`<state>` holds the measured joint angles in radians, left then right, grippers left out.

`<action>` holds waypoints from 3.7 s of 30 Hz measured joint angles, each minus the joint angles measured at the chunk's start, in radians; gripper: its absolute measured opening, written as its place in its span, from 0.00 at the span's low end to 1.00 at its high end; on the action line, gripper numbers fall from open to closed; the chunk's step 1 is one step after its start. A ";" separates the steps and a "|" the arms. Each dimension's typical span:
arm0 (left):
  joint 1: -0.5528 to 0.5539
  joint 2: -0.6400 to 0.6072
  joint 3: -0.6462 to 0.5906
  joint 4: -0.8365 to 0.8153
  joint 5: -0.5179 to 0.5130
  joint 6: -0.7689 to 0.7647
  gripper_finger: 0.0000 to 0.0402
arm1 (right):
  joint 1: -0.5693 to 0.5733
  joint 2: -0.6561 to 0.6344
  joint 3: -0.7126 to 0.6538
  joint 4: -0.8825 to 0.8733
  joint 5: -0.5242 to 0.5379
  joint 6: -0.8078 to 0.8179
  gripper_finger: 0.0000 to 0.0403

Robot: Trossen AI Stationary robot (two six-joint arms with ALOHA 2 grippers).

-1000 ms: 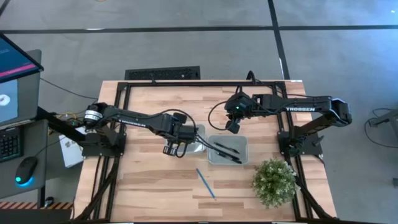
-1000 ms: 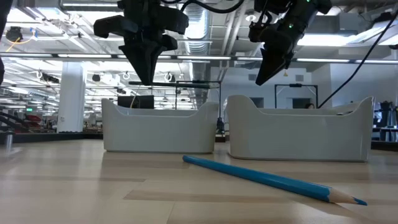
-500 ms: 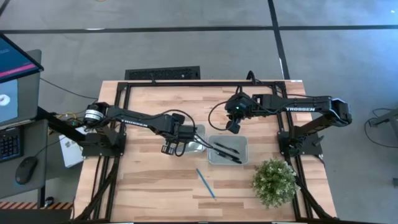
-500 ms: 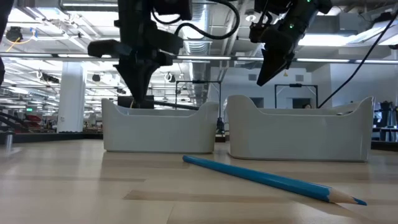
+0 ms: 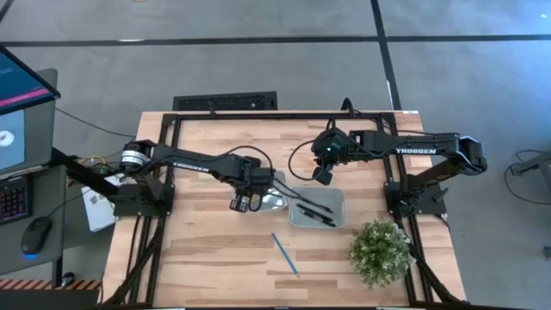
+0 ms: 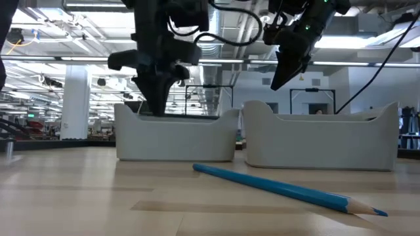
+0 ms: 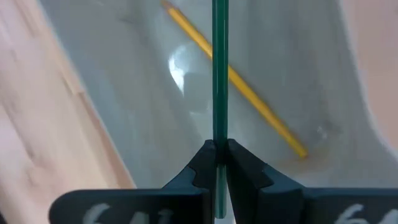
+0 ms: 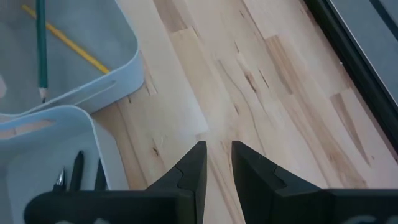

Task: Sort pens & pencils
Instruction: Put the green pencil into the left gray bin, then put the blue pencil into the left gray bin

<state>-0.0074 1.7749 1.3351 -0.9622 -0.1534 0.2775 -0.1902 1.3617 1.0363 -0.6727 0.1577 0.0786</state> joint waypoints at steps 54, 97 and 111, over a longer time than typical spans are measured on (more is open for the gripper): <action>0.021 0.056 0.002 -0.208 0.089 -0.098 0.19 | -0.002 0.000 0.000 0.025 0.001 -0.009 0.24; -0.230 0.045 0.009 0.434 0.043 0.288 0.19 | -0.002 0.000 0.000 0.075 0.001 0.013 0.24; -0.255 0.095 0.009 0.596 0.122 0.306 0.19 | -0.001 0.000 0.000 0.074 0.000 0.027 0.24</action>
<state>-0.2624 1.8699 1.3436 -0.3663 -0.0314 0.5839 -0.1910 1.3617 1.0367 -0.5985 0.1581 0.1055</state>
